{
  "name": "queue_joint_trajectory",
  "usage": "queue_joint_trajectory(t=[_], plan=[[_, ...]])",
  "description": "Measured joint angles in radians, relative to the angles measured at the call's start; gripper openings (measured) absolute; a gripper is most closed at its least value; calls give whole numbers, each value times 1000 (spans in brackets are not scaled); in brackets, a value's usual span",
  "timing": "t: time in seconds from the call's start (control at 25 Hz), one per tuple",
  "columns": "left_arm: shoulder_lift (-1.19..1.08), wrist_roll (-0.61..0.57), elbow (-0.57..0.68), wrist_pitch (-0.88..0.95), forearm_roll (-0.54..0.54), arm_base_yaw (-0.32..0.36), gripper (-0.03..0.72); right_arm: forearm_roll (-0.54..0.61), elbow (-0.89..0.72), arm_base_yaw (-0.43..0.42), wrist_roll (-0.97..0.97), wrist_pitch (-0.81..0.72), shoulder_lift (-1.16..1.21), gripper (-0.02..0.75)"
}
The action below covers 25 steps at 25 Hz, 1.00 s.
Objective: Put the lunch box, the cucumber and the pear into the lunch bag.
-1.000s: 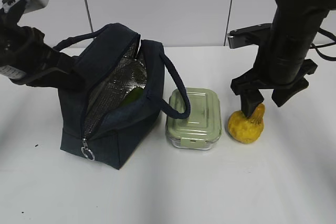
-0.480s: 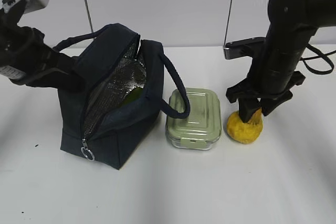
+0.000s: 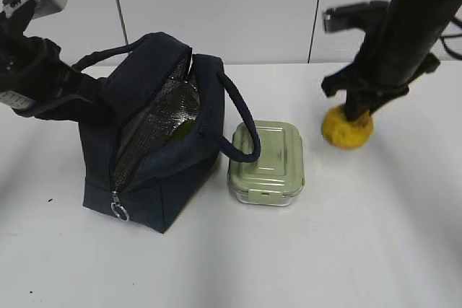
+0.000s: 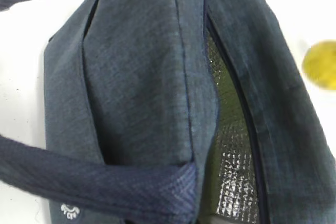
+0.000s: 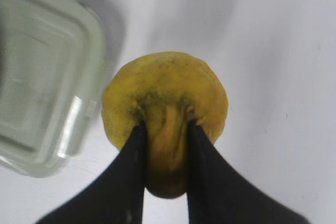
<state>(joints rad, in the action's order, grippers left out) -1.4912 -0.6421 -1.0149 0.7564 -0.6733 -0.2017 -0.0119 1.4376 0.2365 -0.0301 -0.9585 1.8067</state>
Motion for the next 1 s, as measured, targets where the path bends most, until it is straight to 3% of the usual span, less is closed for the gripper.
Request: queue_joint_trajectory(t=[0.04, 0.24, 0.32, 0.52, 0.8, 0.88, 1.0], plan=[[0, 0, 0, 0, 0, 0, -19, 24, 15, 2, -23, 7, -19, 143], [0, 0, 0, 0, 0, 0, -19, 486, 127, 66, -364, 52, -131, 139], [0, 0, 0, 0, 0, 0, -20, 602, 139, 127, -441, 80, -129, 138], [0, 0, 0, -1, 1, 0, -20, 655, 144, 235, -489, 116, -29, 136], [0, 0, 0, -1, 1, 0, -20, 619, 144, 252, -484, 145, 100, 143], [0, 0, 0, -1, 1, 0, -20, 619, 144, 252, -484, 150, 106, 183], [0, 0, 0, -2, 1, 0, -20, 632, 144, 252, -488, 160, 106, 407]])
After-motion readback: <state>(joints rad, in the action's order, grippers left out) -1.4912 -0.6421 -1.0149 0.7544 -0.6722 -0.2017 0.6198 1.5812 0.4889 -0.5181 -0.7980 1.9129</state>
